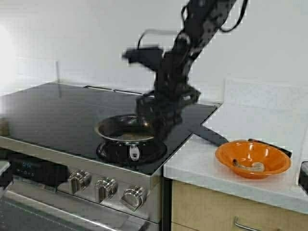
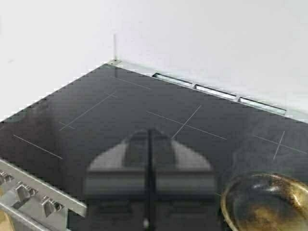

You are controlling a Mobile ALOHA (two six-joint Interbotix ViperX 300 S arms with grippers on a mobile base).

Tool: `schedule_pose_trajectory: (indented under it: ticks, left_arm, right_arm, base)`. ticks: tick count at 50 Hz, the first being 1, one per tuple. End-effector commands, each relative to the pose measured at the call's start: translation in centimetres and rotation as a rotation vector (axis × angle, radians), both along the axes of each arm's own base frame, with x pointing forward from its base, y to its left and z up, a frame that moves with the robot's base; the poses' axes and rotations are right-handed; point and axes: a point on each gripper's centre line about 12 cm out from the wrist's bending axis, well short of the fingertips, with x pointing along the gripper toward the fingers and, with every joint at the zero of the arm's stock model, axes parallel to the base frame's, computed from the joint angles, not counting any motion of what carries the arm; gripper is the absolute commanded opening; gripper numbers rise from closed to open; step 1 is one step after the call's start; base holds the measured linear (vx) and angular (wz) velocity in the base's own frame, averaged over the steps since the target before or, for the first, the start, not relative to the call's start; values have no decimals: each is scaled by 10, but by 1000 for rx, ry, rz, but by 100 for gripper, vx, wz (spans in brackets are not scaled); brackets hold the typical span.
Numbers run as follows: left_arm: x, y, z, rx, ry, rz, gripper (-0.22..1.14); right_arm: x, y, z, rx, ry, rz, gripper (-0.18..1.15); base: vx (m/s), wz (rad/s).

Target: Add oil to the pan and cook the shrimp and serve it

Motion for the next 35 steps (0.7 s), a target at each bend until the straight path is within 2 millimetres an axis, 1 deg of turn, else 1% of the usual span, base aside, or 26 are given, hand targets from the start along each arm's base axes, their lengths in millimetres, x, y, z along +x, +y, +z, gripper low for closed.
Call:
schedule_pose_trajectory:
  ticks: [1, 6, 9, 10, 14, 17, 19, 22, 26, 35]
  left_arm:
    - [2, 0, 9, -1, -21, 0, 3]
    - [2, 0, 8, -1, -18, 0, 3]
    - [2, 0, 8, -1, -20, 0, 3]
    - [2, 0, 8, 0, -18, 0, 3]
    - [2, 0, 8, -2, -20, 0, 3]
    - [2, 0, 8, -1, -20, 2, 3]
    - [2, 0, 9, -1, -21, 0, 3]
    - [2, 0, 9, -1, -21, 0, 3]
    - [2, 0, 8, -2, -20, 0, 3]
    - [2, 0, 8, -5, -20, 0, 3]
  right_arm:
    - [11, 9, 3, -107, -30, 73, 21]
    - [19, 10, 3, -201, -79, 83, 21]
    - [24, 8, 7, -290, -143, 47, 21]
    - [28, 7, 9, -352, -197, 28, 21]
    - [33, 7, 17, -498, -409, 3, 21]
    - [30, 8, 20, -546, -555, -18, 20]
    - [25, 8, 22, -550, -616, -38, 19]
    - [17, 8, 18, -538, -635, -70, 19]
    - [9, 1, 9, -550, -605, -102, 16]
    - [-8, -23, -27, -663, -551, -119, 9]
  base:
    - [0, 0]
    - [0, 0]
    - [0, 0]
    - [0, 0]
    - [0, 0]
    - [0, 0]
    - [0, 0]
    - [0, 0]
    - [0, 0]
    - [0, 0]
